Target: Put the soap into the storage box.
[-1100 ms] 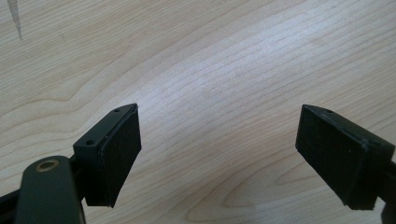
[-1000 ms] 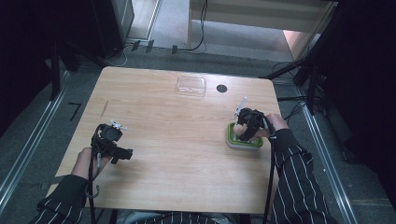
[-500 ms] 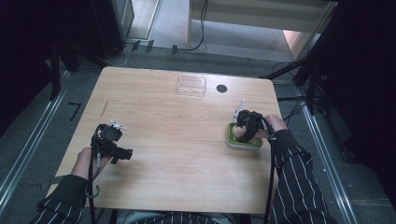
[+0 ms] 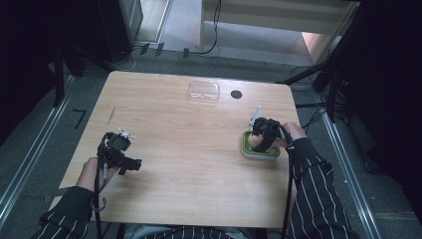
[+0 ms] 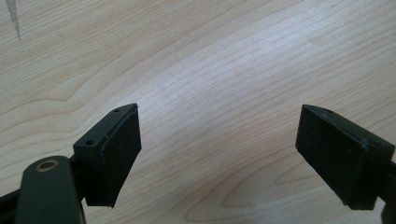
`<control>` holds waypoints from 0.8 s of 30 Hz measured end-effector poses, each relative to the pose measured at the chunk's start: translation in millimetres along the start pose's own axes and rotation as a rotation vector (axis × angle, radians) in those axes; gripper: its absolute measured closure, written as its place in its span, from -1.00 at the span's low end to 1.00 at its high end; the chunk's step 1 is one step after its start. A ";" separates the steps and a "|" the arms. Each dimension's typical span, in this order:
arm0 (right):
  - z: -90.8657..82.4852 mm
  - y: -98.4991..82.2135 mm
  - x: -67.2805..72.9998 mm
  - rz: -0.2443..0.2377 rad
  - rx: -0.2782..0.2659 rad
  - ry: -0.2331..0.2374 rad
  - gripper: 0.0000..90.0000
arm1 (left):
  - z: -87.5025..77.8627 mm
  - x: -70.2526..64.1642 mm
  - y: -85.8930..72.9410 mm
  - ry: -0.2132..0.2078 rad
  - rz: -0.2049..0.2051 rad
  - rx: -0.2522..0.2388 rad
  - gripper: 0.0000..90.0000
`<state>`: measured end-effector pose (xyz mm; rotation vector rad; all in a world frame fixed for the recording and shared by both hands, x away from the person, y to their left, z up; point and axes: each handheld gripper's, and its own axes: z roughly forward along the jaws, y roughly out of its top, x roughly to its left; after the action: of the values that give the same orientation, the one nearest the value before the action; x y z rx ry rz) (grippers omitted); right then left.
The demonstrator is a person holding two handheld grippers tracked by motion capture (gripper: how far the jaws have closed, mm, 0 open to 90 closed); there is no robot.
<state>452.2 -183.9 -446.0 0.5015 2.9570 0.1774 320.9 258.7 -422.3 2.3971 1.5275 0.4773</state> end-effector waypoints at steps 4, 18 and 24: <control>0.2 -0.3 -0.5 0.006 0.000 0.008 -0.27 | 0.1 -0.2 0.2 0.001 0.000 0.000 -0.67; 0.6 -1.6 -0.7 0.011 -0.011 0.006 -0.27 | 0.4 -1.4 1.5 -0.001 0.004 0.001 -0.67; 0.6 -1.4 -0.7 0.012 -0.008 0.004 -0.27 | 0.1 -0.9 1.1 0.001 0.004 -0.002 -0.67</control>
<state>452.5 -185.4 -446.7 0.5179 2.9570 0.1917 321.5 257.4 -422.1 2.3993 1.5226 0.4800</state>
